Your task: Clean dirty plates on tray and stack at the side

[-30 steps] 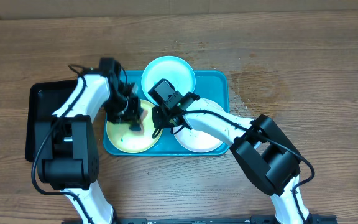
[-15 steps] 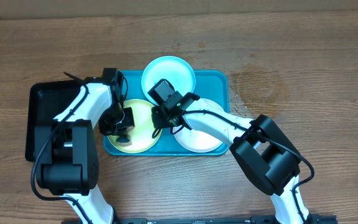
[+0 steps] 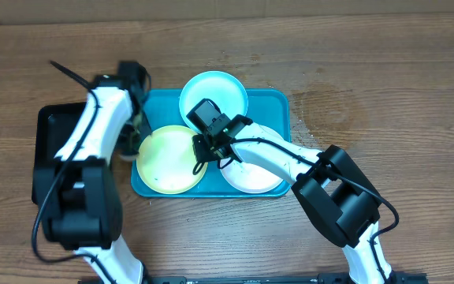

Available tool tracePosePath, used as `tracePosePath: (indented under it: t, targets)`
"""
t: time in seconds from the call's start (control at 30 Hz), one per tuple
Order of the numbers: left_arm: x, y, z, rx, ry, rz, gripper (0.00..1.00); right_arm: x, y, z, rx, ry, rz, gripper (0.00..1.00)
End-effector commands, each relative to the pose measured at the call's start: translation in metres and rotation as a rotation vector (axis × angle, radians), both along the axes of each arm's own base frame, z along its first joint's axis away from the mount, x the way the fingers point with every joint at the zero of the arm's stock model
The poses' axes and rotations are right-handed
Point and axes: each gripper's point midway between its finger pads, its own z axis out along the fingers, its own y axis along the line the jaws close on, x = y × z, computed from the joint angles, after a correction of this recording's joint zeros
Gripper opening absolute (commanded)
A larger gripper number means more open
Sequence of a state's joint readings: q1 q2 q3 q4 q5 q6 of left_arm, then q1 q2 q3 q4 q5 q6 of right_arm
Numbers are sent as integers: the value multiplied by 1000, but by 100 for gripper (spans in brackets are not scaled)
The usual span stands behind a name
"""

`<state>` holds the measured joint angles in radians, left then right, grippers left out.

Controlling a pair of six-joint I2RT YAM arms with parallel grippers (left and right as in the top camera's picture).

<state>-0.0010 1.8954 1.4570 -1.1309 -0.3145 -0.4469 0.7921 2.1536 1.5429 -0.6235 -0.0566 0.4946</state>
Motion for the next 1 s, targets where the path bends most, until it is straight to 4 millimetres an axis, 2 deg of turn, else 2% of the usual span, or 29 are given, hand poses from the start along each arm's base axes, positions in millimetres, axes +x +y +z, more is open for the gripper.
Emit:
tracePosePath:
  t: [0.0,0.1,0.17,0.33,0.5,0.63,0.73,0.83,0.9,0.97]
  targets:
    - [18,14,65,-68,-224,86,4,23,15,35,10,-119,43,4]
    - [16,36,86,-139,-313,166,4,35,18,67,-41,-230,72,4]
    - [8,55,93,-199,-349,240,4,46,12,92,-139,-338,77,4]
    - [-22,103,88,-308,-351,437,4,62,-5,159,-418,-604,97,4]
    - [-45,138,85,-339,-361,571,4,59,-2,213,-655,-807,209,4]
    - [-51,146,85,-354,-372,606,4,48,1,243,-753,-923,143,4]
    - [-51,146,85,-354,-373,606,4,36,4,259,-808,-993,98,4]
    - [-53,145,84,-357,-365,607,4,26,13,260,-798,-1008,112,4]
    - [-55,143,84,-361,-352,610,4,23,23,249,-737,-970,167,4]
    - [-56,141,83,-365,-347,610,4,16,42,224,-600,-870,281,4]
